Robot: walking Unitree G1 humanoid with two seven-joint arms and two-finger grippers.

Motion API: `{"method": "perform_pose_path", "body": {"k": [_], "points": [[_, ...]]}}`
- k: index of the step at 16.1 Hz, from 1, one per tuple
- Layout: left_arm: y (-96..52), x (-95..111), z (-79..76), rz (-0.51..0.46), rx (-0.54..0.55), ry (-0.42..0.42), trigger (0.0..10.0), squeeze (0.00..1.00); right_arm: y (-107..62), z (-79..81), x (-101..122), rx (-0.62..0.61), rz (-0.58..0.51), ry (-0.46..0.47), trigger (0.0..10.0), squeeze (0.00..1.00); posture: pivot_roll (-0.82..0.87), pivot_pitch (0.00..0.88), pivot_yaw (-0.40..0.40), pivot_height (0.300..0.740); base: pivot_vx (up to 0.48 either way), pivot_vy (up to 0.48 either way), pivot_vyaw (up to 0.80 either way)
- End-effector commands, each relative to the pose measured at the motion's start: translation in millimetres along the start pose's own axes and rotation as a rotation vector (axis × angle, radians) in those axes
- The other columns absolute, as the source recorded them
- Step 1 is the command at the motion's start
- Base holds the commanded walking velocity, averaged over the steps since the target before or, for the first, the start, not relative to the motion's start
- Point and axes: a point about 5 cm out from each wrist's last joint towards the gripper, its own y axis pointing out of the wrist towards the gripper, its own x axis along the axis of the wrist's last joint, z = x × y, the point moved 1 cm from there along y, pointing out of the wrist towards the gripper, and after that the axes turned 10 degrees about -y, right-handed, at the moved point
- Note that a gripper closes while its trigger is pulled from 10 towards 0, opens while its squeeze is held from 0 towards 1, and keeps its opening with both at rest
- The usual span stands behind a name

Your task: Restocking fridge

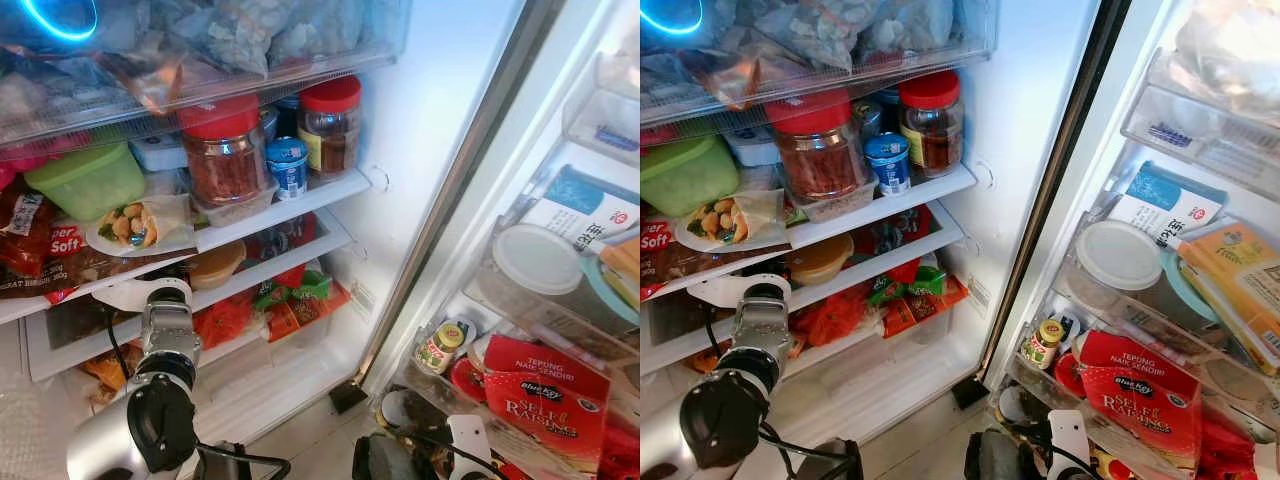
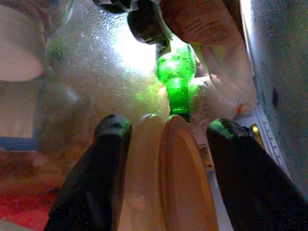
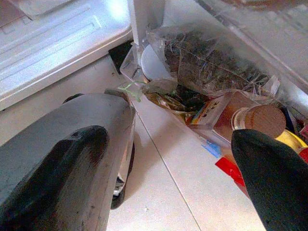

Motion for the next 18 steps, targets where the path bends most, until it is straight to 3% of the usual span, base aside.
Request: {"method": "perform_pose_path", "body": {"k": [1,7,9,13,16,18], "points": [[-1.7,1.5,1.5,-0.005,-0.014,0.003,10.0,0.00,-1.0,3.6,-7.5,0.018,0.030,0.004,10.0,0.00,-0.15,0.068,-0.054,0.641,0.000,0.000,0.00],[-12.5,11.3,8.9,-0.032,-0.092,0.041,10.0,0.00,-0.4,5.3,-6.3,0.027,0.030,0.004,10.0,0.00,-0.14,0.064,-0.051,0.641,0.000,0.000,0.00],[-18.2,12.9,7.3,-0.026,-0.142,0.104,10.0,0.00,-0.2,5.9,-5.6,0.029,0.028,-0.001,10.0,0.00,-0.14,0.061,-0.047,0.641,0.000,0.000,0.00],[-35.9,22.5,18.8,-0.022,-0.166,0.158,10.0,0.00,0.2,6.8,-4.7,0.032,0.025,0.004,10.0,0.00,-0.13,0.062,-0.044,0.641,0.000,0.000,0.00],[-45.0,17.6,16.5,0.038,-0.212,0.134,10.0,0.00,0.3,7.2,-4.3,0.034,0.025,0.002,10.0,0.00,-0.12,0.061,-0.043,0.641,0.000,0.000,0.00],[-54.0,8.9,19.6,0.103,-0.232,0.203,10.0,0.00,0.4,7.7,-4.1,0.035,0.023,0.003,10.0,0.00,-0.13,0.059,-0.039,0.641,0.000,0.000,0.00]]}}
